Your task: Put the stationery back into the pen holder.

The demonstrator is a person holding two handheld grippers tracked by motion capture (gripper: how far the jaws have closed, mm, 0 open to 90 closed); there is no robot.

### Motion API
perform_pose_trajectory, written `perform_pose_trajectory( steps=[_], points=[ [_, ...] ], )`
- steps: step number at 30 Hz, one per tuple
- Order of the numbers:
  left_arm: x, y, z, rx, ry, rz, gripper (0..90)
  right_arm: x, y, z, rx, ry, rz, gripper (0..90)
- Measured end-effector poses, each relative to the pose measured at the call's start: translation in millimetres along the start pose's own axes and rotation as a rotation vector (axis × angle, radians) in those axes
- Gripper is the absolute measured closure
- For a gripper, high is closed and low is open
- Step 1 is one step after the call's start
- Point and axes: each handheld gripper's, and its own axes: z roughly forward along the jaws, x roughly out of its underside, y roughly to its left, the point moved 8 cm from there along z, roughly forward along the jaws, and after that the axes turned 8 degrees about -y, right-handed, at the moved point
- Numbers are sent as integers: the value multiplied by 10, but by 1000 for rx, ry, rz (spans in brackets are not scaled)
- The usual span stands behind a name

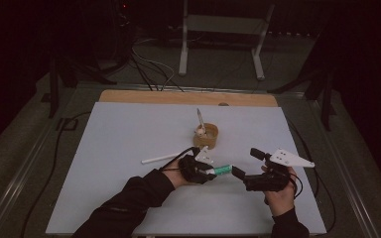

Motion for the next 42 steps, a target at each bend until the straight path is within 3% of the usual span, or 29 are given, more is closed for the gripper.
perform_pose_trajectory(
  steps=[4,5,6,7,11,17,24,25,30,38,42],
  points=[
    [25,-27,-80,12,1,8,665,24,25,29,-18,0,-11,1],
    [52,-32,-138,14,12,19,665,28,31,33,-28,-2,-8,1],
    [57,-40,-154,14,4,11,665,28,47,43,-67,-19,11,1],
    [67,-40,-177,14,7,11,665,30,49,49,-69,-17,8,1],
    [108,-39,-260,15,20,19,665,47,138,82,-114,3,-43,1],
    [158,-26,-364,3,20,0,665,82,296,133,-145,40,-166,1],
    [204,-21,-472,-12,23,-5,665,103,367,163,-167,72,-223,31],
    [216,-23,-485,-7,28,-3,665,110,375,164,-169,79,-238,64],
    [278,7,-530,-11,46,-9,665,183,453,196,-196,135,-313,22],
    [309,33,-540,-7,66,-34,665,382,570,308,-196,262,-515,5],
    [293,25,-532,2,78,-28,665,481,611,349,-202,318,-585,15]
  ],
)
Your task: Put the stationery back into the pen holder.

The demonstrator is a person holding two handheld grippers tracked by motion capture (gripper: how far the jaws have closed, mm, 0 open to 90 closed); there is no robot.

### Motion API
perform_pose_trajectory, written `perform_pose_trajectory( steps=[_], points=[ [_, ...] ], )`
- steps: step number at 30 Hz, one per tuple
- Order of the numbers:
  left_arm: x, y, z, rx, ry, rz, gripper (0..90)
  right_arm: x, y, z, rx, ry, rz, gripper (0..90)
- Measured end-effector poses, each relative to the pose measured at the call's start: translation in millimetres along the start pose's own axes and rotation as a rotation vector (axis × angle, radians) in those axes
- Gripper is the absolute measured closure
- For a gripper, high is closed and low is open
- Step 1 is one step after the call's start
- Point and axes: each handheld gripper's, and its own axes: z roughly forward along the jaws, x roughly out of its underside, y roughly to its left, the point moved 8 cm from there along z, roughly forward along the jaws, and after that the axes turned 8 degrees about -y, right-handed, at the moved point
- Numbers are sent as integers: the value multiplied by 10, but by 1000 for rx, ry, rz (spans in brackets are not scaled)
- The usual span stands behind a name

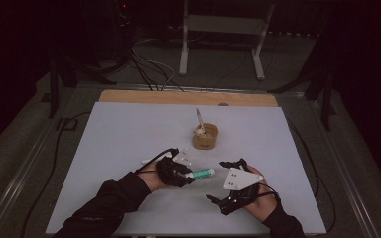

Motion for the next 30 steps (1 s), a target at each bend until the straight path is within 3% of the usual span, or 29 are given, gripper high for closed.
perform_pose_trajectory(
  steps=[3,5,7,9,14,17,19,30],
  points=[
    [-20,2,0,3,9,4,665,42,30,37,2,46,-53,79],
    [-34,-8,10,9,8,2,665,65,43,65,24,72,-97,94],
    [-44,-15,21,10,11,0,665,76,57,84,51,92,-145,198],
    [-54,-23,30,10,20,1,665,101,83,119,58,128,-190,213],
    [-104,-35,60,12,31,-1,665,137,128,184,117,197,-372,303],
    [-136,-45,67,18,36,6,665,144,146,215,139,220,-440,365],
    [-160,-61,77,19,27,0,665,170,131,218,172,265,-531,418],
    [-246,-90,93,36,23,-22,665,208,144,292,242,310,-681,533]
  ],
)
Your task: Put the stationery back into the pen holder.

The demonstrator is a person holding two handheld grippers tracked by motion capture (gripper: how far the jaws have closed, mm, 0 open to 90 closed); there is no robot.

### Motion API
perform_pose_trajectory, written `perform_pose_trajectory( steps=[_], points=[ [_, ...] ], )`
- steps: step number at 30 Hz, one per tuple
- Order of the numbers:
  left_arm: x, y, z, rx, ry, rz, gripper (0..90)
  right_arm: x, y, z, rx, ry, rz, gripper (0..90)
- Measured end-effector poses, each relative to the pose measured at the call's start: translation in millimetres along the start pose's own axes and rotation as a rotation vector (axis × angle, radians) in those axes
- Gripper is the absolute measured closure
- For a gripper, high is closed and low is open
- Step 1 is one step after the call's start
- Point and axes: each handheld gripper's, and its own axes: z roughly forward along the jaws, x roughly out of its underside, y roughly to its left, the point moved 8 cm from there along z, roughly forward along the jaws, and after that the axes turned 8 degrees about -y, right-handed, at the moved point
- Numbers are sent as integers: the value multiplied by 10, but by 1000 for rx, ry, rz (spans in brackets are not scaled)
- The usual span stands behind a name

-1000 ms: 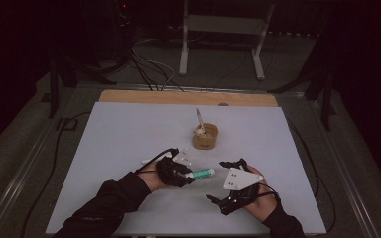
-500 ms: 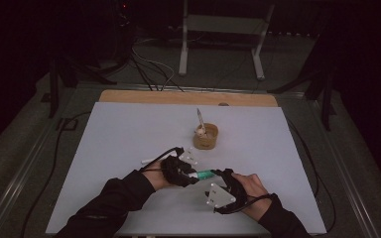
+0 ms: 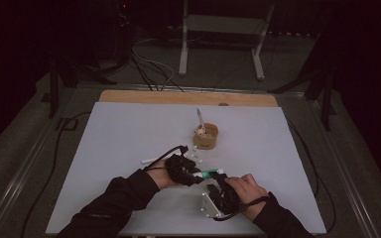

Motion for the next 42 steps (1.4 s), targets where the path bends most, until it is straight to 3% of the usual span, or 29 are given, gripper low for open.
perform_pose_trajectory(
  steps=[8,13,15,19,21,23,29,33,37,40,42],
  points=[
    [-38,-41,42,17,5,-6,665,19,-13,86,47,56,-71,608],
    [-48,-39,47,26,3,-12,664,17,-10,102,45,67,-83,660],
    [-51,-36,47,30,-6,-15,664,28,8,88,49,83,-56,662],
    [-49,-8,39,57,-90,-28,650,28,-21,96,54,70,-54,665],
    [-40,26,22,36,-129,-32,578,45,-40,91,50,70,-30,665],
    [-21,38,-14,53,-164,-45,512,57,-61,90,54,65,-4,665],
    [61,64,-137,36,-231,-65,417,121,-148,69,33,57,119,665],
    [102,80,-223,21,-249,-83,332,136,-220,51,35,40,187,665],
    [136,80,-300,-5,-273,-98,265,139,-281,27,22,6,300,665],
    [190,54,-330,-17,-256,-73,169,144,-333,4,20,-10,382,665],
    [221,35,-346,-2,-261,-88,166,146,-370,-15,12,-20,424,665]
  ],
)
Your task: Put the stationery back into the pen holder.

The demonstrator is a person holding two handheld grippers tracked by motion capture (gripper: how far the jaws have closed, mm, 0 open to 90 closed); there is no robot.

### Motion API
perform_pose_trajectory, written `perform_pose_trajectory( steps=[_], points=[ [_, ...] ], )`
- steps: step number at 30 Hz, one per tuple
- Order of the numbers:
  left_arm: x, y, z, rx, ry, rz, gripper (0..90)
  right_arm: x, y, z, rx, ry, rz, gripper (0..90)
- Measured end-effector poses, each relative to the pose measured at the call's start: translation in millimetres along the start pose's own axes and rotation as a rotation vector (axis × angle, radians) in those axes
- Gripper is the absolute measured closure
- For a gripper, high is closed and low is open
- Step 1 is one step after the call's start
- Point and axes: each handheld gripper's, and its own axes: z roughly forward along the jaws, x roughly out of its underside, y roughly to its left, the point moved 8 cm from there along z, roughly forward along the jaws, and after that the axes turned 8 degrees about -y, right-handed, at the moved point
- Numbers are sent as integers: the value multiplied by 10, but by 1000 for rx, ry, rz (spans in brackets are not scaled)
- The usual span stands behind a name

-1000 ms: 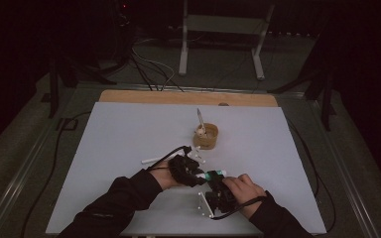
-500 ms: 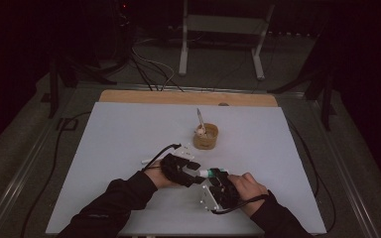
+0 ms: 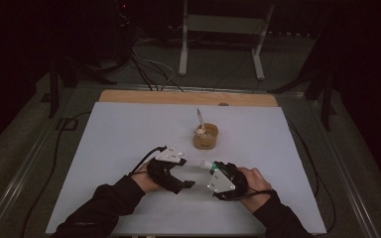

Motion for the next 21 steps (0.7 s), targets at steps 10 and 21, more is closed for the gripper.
perform_pose_trajectory(
  steps=[10,21],
  points=[
    [85,-20,-132,-14,-47,-9,23,-83,-179,-48,-56,-77,234,665],
    [264,-66,-242,-32,-47,-25,4,-94,-374,-65,-67,-147,435,665]
  ],
)
